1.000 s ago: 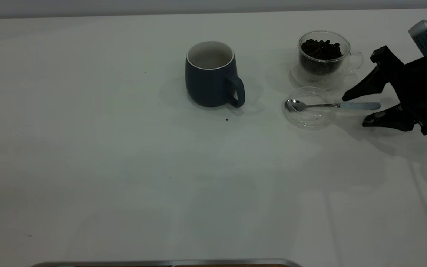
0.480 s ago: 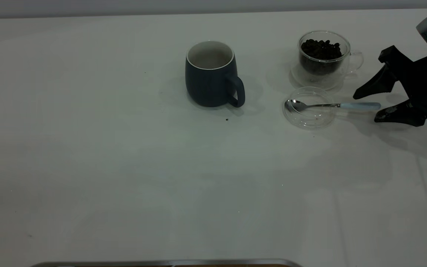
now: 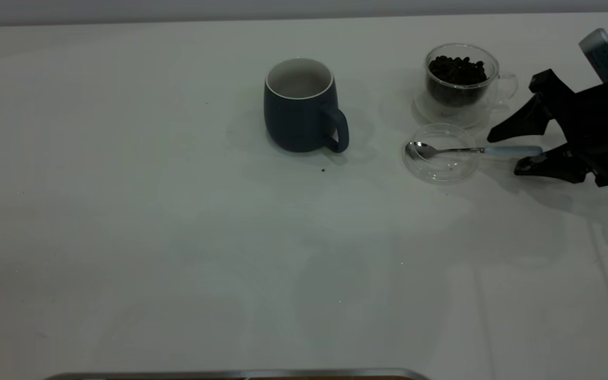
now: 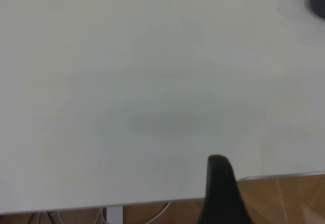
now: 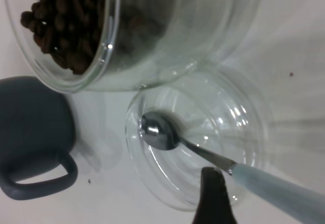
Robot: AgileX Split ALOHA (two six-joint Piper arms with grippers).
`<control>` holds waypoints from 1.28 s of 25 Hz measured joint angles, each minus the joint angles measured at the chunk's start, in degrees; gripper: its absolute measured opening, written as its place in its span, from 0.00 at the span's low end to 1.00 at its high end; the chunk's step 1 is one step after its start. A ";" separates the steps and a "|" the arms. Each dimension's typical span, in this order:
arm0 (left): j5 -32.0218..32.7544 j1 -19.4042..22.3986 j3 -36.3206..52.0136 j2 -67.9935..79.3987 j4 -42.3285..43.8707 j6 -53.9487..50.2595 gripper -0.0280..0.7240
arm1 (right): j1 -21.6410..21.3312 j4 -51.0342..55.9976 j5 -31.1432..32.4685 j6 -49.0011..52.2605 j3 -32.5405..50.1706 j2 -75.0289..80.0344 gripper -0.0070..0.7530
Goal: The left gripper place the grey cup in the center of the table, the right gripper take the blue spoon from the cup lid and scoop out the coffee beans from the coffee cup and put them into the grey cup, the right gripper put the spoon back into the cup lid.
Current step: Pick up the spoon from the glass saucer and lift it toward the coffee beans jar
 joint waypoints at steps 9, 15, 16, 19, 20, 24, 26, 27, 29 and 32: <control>0.00 0.00 0.00 0.00 0.00 0.00 0.79 | 0.00 0.00 1.19 -0.88 -0.12 0.19 0.55; 0.00 0.00 0.00 0.00 0.00 0.00 0.79 | -0.11 0.04 4.02 -2.35 -0.36 0.08 0.25; 0.00 0.00 0.00 0.00 0.00 0.00 0.79 | -0.18 0.04 5.05 -2.76 -0.48 0.02 0.21; 0.00 0.00 0.00 0.00 0.00 0.00 0.79 | -0.58 -0.34 6.96 -3.24 -0.50 -0.29 0.16; 0.00 0.00 0.00 0.00 0.00 0.00 0.79 | -0.78 -0.90 7.01 -3.29 -0.50 -0.36 0.16; 0.00 0.00 0.00 0.00 0.00 0.00 0.79 | -1.33 -3.19 5.89 -3.23 0.50 -2.78 0.16; 0.00 0.00 0.00 0.00 0.00 0.00 0.79 | -1.51 -4.32 4.95 -3.23 1.88 -4.59 0.16; 0.00 0.00 0.00 0.00 0.00 0.00 0.79 | -1.51 -4.71 4.25 -3.23 2.61 -5.76 0.15; 0.00 0.00 0.00 0.00 0.00 0.00 0.79 | -1.57 -5.27 3.34 -3.23 4.49 -8.28 0.15; 0.00 0.00 0.00 0.00 0.00 0.00 0.79 | -1.72 -5.54 2.83 -3.42 6.52 -12.03 0.15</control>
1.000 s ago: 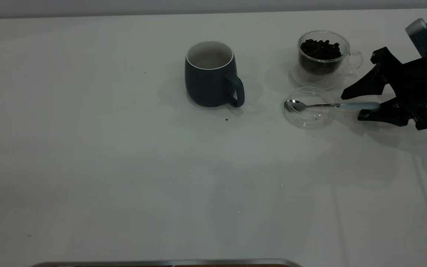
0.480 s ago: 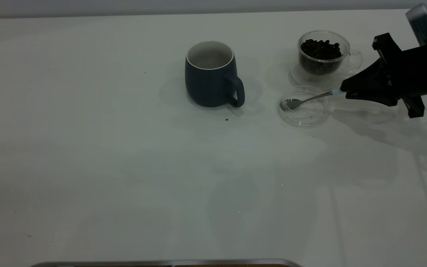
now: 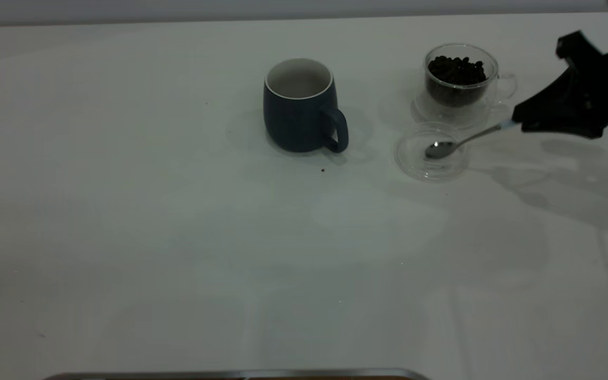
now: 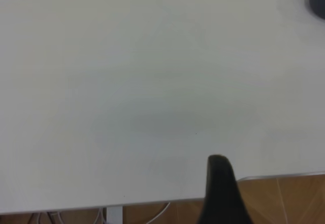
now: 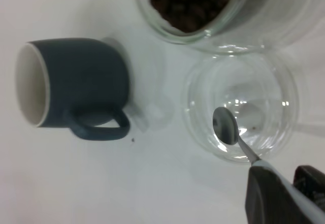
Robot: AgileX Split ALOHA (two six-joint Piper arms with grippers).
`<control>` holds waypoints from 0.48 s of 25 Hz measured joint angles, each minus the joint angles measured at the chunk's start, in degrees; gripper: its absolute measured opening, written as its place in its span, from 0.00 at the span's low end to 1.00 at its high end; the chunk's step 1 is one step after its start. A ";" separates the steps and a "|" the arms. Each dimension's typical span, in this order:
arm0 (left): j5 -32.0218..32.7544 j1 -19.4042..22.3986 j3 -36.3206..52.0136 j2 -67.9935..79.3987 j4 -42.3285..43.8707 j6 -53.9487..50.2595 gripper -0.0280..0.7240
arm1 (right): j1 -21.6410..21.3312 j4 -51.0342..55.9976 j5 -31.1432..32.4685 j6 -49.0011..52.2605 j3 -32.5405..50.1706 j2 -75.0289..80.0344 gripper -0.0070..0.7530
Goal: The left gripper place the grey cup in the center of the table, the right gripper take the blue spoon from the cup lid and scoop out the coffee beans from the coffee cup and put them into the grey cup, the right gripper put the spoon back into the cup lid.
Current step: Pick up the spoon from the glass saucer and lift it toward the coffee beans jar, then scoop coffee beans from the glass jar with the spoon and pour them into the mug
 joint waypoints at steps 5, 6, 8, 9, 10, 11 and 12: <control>0.00 0.00 0.00 0.00 0.00 0.00 0.79 | -0.07 -0.29 0.30 -0.36 0.58 -5.95 0.15; 0.00 0.00 0.00 0.00 0.00 0.00 0.79 | -0.07 -0.29 0.48 -0.51 0.58 -7.23 0.15; 0.00 0.00 0.00 0.00 0.00 0.00 0.79 | -0.07 0.54 0.54 -1.87 0.58 -9.76 0.15; 0.00 0.00 0.00 0.00 0.00 0.00 0.79 | -0.07 1.76 0.37 -3.34 0.58 -10.74 0.15; 0.00 0.00 0.00 0.00 0.00 0.00 0.79 | -0.07 2.95 -0.06 -4.81 0.58 -11.71 0.15; 0.00 0.00 0.00 0.00 0.00 0.00 0.79 | -0.07 3.87 -0.54 -6.37 0.41 -12.35 0.15; 0.00 0.00 0.00 0.00 0.00 0.00 0.79 | -0.07 4.31 -1.45 -7.60 -0.07 -12.69 0.15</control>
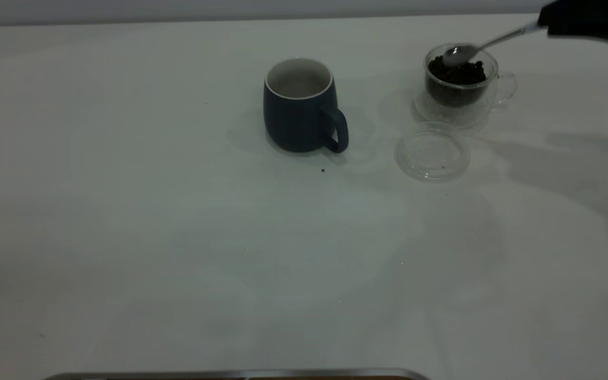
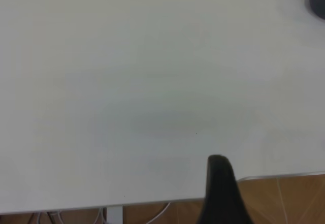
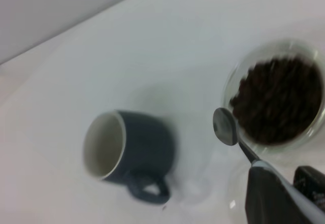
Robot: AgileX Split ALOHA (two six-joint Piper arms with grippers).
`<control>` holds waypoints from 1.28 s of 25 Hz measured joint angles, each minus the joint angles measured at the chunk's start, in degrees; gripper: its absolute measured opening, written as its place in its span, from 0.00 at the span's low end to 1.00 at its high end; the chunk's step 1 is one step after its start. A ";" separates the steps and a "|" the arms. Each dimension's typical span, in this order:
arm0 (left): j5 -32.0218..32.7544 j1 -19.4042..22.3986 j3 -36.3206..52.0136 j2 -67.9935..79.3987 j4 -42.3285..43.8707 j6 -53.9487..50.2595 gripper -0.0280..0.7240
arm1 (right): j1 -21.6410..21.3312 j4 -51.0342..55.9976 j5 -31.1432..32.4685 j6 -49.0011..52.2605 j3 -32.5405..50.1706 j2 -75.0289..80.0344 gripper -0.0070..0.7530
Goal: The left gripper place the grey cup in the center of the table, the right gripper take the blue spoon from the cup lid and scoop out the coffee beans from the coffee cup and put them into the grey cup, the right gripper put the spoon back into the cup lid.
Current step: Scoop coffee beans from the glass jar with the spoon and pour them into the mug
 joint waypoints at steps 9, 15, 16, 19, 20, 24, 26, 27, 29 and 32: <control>0.00 0.00 0.00 0.00 0.00 0.00 0.79 | 0.00 -0.34 -5.65 -4.55 -5.82 2.76 0.15; 0.00 0.00 0.00 0.00 0.00 0.00 0.79 | 0.00 0.74 -5.84 -7.40 -6.70 7.57 0.15; 0.00 0.00 0.00 0.00 0.00 0.00 0.79 | 0.00 0.74 -5.84 -7.48 -6.95 8.26 0.15; 0.00 0.00 0.00 0.00 0.00 0.00 0.79 | 0.00 0.88 -5.66 -8.31 -8.00 9.66 0.15; 0.00 0.00 0.00 0.00 0.00 0.00 0.79 | 0.00 0.88 -5.66 -8.52 -8.50 10.11 0.15; 0.00 0.00 0.00 0.00 0.00 0.00 0.79 | 0.26 0.93 -5.58 -8.81 -10.66 11.93 0.15; 0.00 0.00 0.00 0.00 0.00 0.00 0.79 | 0.54 1.01 -5.22 -8.17 -11.46 12.99 0.15; 0.00 0.00 0.00 0.00 0.00 0.00 0.79 | 0.54 1.08 -4.69 -7.67 -11.68 13.62 0.15; 0.00 0.00 0.00 0.00 0.00 0.00 0.79 | 0.54 1.08 -2.86 -6.09 -11.88 14.85 0.15; 0.00 0.00 0.00 0.00 0.00 0.00 0.79 | 0.54 1.14 -0.14 -3.61 -11.88 16.08 0.15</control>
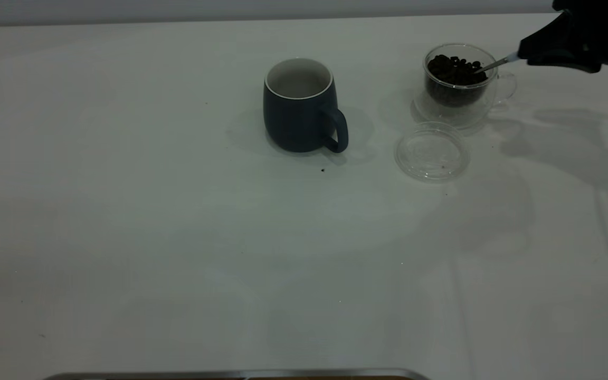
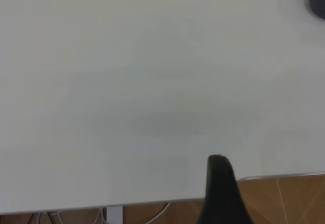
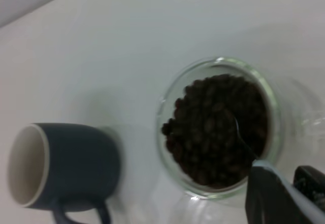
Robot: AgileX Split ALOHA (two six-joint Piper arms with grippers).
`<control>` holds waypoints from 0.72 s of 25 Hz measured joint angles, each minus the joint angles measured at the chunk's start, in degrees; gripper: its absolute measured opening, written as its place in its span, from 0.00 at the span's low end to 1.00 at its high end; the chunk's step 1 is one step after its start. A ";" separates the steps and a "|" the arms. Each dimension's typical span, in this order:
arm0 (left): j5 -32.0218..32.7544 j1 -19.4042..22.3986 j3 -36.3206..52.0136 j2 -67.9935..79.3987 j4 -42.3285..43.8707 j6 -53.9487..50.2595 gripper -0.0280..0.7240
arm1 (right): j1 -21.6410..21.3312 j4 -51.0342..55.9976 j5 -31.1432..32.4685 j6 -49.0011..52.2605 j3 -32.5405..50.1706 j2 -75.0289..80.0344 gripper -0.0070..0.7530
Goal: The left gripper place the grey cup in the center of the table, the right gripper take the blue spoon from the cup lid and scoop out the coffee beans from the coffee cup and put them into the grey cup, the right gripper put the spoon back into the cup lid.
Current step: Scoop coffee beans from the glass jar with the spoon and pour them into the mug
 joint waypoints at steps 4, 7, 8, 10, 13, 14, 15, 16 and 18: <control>0.00 0.00 0.00 0.00 0.00 0.00 0.79 | 0.00 -0.06 1.10 3.64 -0.10 0.03 0.15; 0.00 0.00 0.00 0.00 0.00 0.00 0.79 | -0.08 -0.06 1.45 6.15 -0.10 0.64 0.15; 0.00 0.00 0.00 0.00 0.00 0.00 0.79 | -0.20 0.00 1.78 6.96 -0.10 1.01 0.15; 0.00 0.00 0.00 0.00 0.00 0.00 0.79 | -0.83 0.00 3.18 7.80 -0.10 2.14 0.15; 0.00 0.00 0.00 0.00 0.00 0.00 0.79 | -2.52 0.07 6.24 8.79 -0.17 3.90 0.15; 0.00 0.00 0.00 0.00 0.00 0.00 0.79 | -3.04 0.07 7.32 8.93 -0.17 4.46 0.15; 0.00 0.00 0.00 0.00 0.00 0.00 0.79 | -3.65 0.07 8.29 9.06 -0.17 4.90 0.15; 0.00 0.00 0.00 0.00 0.00 0.00 0.79 | -4.24 0.07 9.18 9.13 -0.17 5.29 0.15; 0.00 0.00 0.00 0.00 0.00 0.00 0.79 | -5.31 0.07 10.74 9.43 -0.21 5.87 0.15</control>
